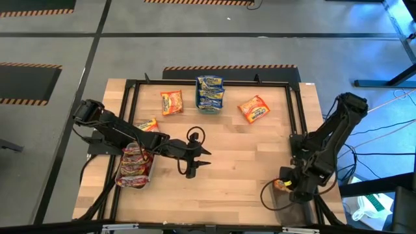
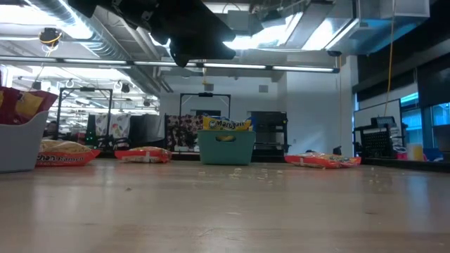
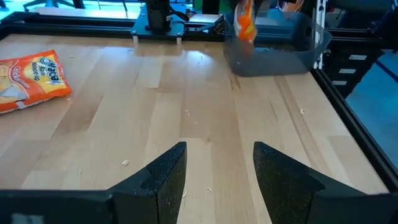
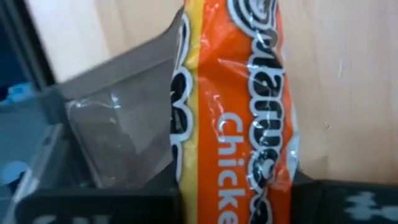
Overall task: Sort Maruchan noodles
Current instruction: Put the orange noodle pack into the black bin
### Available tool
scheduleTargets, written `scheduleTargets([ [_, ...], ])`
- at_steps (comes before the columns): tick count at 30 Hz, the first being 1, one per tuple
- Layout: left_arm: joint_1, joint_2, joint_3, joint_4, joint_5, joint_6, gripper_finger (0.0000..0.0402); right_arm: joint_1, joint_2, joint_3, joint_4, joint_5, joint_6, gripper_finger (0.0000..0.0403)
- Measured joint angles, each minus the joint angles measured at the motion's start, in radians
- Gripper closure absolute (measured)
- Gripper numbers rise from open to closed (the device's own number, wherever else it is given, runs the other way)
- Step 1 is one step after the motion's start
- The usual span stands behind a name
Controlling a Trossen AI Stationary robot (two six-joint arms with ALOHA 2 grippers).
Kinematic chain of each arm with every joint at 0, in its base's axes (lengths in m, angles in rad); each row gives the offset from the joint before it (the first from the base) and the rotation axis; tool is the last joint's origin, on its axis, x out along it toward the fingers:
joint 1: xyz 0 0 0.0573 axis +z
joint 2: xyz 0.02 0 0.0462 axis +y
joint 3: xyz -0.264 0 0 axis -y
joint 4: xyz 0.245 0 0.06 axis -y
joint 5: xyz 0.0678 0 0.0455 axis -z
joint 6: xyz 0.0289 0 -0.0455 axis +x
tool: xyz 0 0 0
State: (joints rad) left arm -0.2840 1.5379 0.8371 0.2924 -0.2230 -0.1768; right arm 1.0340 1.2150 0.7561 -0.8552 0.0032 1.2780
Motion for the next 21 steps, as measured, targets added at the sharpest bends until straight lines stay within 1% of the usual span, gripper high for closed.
scheduleTargets([
  [3, 0.0, 0.0, 0.0, 0.0, 0.0, 0.0, 0.0221, 0.0, 0.0, -0.035, 0.02, 0.017, -0.002, 0.0336],
  [6, 0.0, 0.0, 0.0, 0.0, 0.0, 0.0, 0.0221, 0.0, 0.0, -0.055, 0.019, 0.027, 0.0, 0.0327],
  [9, 0.0, 0.0, 0.0, 0.0, 0.0, -0.001, 0.0221, 0.0, 0.0, -0.071, 0.02, 0.064, 0.024, 0.0305],
  [14, 0.0, 0.0, 0.0, 0.0, 0.0, -0.006, 0.0221, 0.0, 0.0, -0.092, 0.021, 0.072, 0.036, 0.0255],
  [18, 0.0, 0.0, 0.0, 0.0, 0.0, -0.007, 0.0221, 0.0, 0.0, -0.091, 0.014, 0.036, 0.012, 0.0216],
  [21, 0.0, 0.0, 0.0, 0.0, 0.0, -0.007, 0.0221, 0.0, 0.0, -0.075, -0.012, 0.024, 0.023, 0.0203],
])
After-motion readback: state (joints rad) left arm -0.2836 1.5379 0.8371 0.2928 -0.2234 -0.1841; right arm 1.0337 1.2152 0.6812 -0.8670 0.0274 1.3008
